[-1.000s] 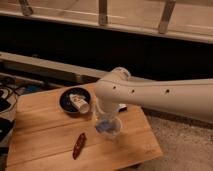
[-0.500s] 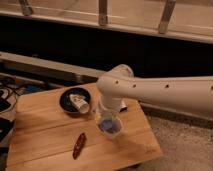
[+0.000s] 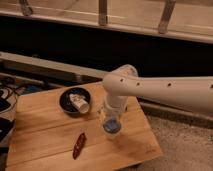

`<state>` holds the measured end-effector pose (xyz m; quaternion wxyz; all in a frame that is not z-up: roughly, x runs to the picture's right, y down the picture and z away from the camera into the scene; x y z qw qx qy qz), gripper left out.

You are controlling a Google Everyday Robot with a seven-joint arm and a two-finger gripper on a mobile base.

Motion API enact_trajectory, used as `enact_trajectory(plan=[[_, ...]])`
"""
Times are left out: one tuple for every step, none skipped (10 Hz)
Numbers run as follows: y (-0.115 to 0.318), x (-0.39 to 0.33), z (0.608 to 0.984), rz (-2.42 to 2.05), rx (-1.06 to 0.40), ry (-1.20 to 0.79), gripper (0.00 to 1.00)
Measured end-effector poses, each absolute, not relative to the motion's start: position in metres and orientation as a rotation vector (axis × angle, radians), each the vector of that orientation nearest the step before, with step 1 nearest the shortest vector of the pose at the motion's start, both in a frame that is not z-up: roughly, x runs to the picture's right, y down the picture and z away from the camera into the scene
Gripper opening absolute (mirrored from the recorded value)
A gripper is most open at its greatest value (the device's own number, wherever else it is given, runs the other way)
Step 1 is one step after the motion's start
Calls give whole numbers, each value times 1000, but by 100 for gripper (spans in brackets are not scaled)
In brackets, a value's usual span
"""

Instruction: Place the white sponge in the ceramic cup

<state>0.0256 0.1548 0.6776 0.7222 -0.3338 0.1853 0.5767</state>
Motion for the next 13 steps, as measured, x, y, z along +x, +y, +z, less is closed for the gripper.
enact_trajectory(plan=[[161,27,681,1272,-747,421,23],[163,31,682,1273,-742,422,34],[160,30,680,1276,-737,413,42],[155,26,677,1276,-735,403,52],[154,25,674,1272,-737,405,62],[156,27,674,1272,-740,412,72],[160,29,677,1269,-740,418,74],[162,28,680,1269,-739,414,74],[164,27,682,1270,-739,411,74],[162,26,680,1273,-738,407,74],[159,26,676,1272,-739,409,74],[159,27,675,1270,-740,411,74],[163,28,676,1265,-741,416,74]])
